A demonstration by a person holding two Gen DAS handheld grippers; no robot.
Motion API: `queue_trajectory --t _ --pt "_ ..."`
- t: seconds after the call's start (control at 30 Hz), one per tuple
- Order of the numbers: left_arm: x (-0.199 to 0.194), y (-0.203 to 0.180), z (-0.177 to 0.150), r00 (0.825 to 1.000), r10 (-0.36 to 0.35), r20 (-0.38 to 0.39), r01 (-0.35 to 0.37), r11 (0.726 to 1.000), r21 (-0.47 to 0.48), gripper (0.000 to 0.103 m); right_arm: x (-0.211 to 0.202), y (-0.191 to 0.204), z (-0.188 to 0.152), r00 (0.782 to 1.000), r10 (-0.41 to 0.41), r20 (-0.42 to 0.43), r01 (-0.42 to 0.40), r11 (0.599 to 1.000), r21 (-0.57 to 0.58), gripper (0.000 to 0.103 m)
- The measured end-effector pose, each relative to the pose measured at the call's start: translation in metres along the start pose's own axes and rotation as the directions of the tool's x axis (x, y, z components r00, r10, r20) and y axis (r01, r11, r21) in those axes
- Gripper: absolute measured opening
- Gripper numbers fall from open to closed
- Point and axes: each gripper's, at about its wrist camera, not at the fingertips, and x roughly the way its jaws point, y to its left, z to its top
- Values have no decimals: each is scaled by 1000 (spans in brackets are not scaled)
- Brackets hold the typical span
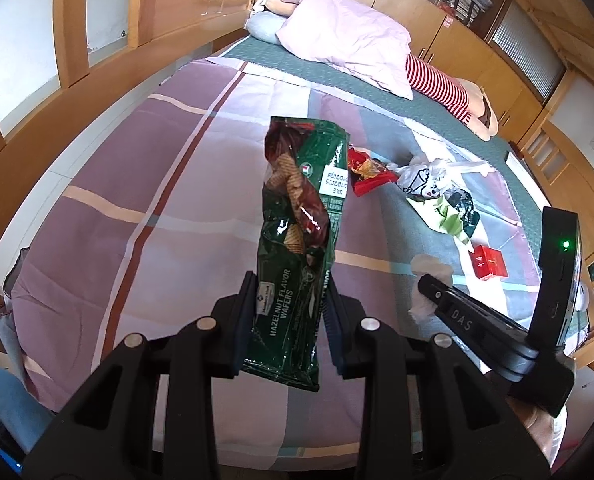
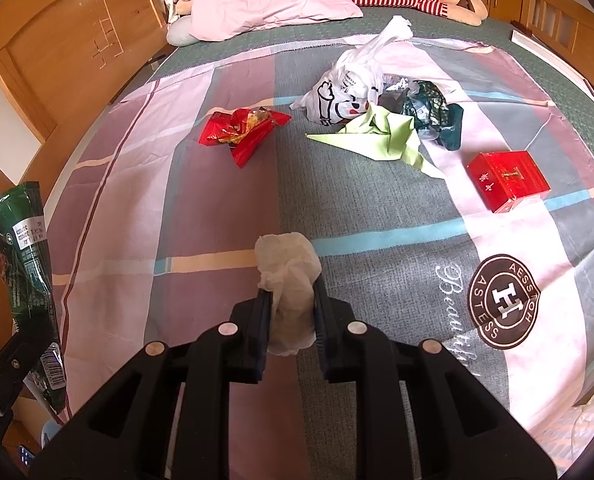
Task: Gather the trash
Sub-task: 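Lift the green wafer bag with the left tool while the right tool holds the tissue, then carry both items over the white trash bag and open both tools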
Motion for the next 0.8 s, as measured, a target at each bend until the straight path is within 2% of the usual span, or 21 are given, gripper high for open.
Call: queue_trajectory --t 0.13,0.23,0.33,0.43,0.57,0.63,0.73,0.8 --pt "-1 -1 1 1000 -22 6 22 1000 4 33 -5 -4 1 1000 5 30 -5 1000 20 20" --pt "2 -3 2 998 -55 -2 55 998 5 33 -19 -16 3 996 37 77 -43 996 75 21" --pt "5 -8 1 987 -159 -37 159 987 -1 33 -47 -31 4 992 65 112 -76 992 96 20" --pt "5 -20 0 966 -252 -57 254 967 28 33 -91 -53 1 985 94 141 -107 991 84 20" --pt "0 -45 -5 917 -390 -85 395 917 60 32 -157 -100 -19 979 121 164 -136 987 87 20" --pt "-6 -63 -11 886 -449 -114 459 885 83 32 -191 -135 -42 981 88 175 -106 990 97 20" --pt "-21 -104 -29 835 -526 -160 548 818 172 32 -221 -179 -78 988 10 153 -26 994 107 20" --pt "-31 -139 -51 772 -589 -237 634 740 225 33 -234 -214 -111 993 -82 86 69 988 139 24"
